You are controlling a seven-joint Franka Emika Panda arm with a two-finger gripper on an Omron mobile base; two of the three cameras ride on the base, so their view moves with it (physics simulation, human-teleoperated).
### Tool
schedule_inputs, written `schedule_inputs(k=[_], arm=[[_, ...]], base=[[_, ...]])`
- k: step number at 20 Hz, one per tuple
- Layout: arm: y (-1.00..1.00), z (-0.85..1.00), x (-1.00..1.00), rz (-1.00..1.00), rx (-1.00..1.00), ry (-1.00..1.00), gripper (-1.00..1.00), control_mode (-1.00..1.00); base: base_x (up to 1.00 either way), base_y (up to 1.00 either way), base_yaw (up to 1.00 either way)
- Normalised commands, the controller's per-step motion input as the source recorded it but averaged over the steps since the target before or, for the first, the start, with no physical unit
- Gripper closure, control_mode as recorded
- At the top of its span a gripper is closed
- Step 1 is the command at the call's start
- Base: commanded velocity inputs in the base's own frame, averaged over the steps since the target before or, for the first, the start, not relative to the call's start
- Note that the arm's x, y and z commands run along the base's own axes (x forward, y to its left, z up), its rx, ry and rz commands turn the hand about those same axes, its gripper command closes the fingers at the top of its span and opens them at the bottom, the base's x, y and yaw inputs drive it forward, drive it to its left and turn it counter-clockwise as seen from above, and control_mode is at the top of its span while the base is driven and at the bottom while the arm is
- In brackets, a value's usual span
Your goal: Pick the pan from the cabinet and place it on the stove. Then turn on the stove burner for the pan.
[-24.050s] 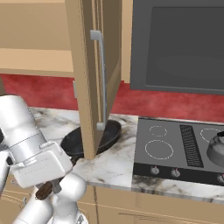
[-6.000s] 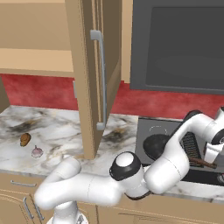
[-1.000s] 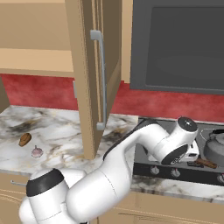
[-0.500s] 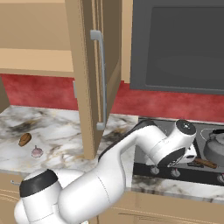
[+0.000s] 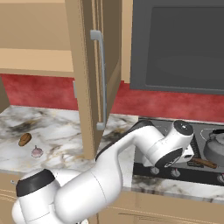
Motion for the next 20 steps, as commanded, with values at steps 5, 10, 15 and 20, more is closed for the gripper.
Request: schedule_inputs(k=[5,10,15,20], arm=[[0.0,0.0,0.08,0.06,0.0,0.0,-1.0,-1.0],[0.0,-0.01,0.09,0.08,0.0,0.0,-1.0,-1.0],[0.0,-0.04,0.05,0.07,0.0,0.0,-1.0,-1.0],[0.04,-0.06,0.04,0.04,0.0,0.0,-1.0,-1.0]], base=[[0.0,0.0,0.0],[0.0,0.0,0.0],[0.0,0.0,0.0],[0.0,0.0,0.0]])
